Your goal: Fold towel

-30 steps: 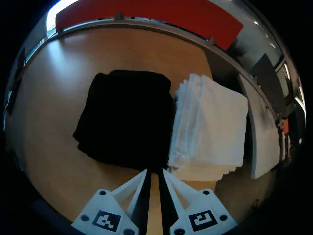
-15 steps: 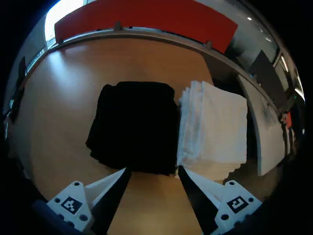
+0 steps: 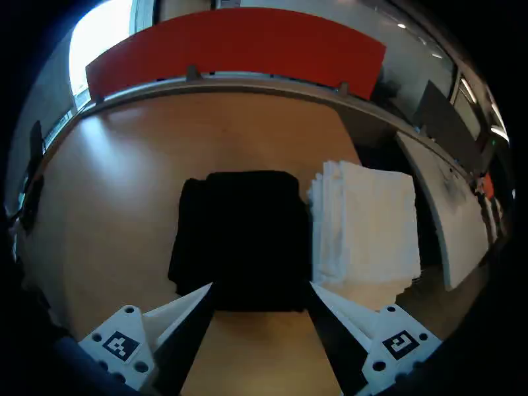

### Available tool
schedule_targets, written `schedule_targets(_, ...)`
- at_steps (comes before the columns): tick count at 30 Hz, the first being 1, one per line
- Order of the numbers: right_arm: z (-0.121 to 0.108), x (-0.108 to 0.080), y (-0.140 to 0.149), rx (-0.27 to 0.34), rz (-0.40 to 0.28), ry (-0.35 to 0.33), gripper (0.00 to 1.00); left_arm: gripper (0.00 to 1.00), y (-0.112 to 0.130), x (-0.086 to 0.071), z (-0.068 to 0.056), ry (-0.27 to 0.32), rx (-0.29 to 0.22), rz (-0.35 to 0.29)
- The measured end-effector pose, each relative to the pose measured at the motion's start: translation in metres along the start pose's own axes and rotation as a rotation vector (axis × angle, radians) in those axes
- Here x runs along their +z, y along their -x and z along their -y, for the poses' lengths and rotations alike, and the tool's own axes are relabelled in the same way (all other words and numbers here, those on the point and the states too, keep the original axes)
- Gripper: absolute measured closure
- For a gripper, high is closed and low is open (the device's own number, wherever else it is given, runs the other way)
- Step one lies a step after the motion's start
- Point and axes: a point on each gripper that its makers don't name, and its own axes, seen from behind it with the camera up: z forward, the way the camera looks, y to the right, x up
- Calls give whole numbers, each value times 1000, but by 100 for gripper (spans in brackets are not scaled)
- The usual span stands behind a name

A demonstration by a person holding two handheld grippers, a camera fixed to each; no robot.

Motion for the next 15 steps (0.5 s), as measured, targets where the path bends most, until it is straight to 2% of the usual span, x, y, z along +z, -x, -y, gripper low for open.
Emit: schedule_targets(15, 13, -11, -31, 128, -156, 53, 7, 0, -3, 0, 2, -10, -19, -8)
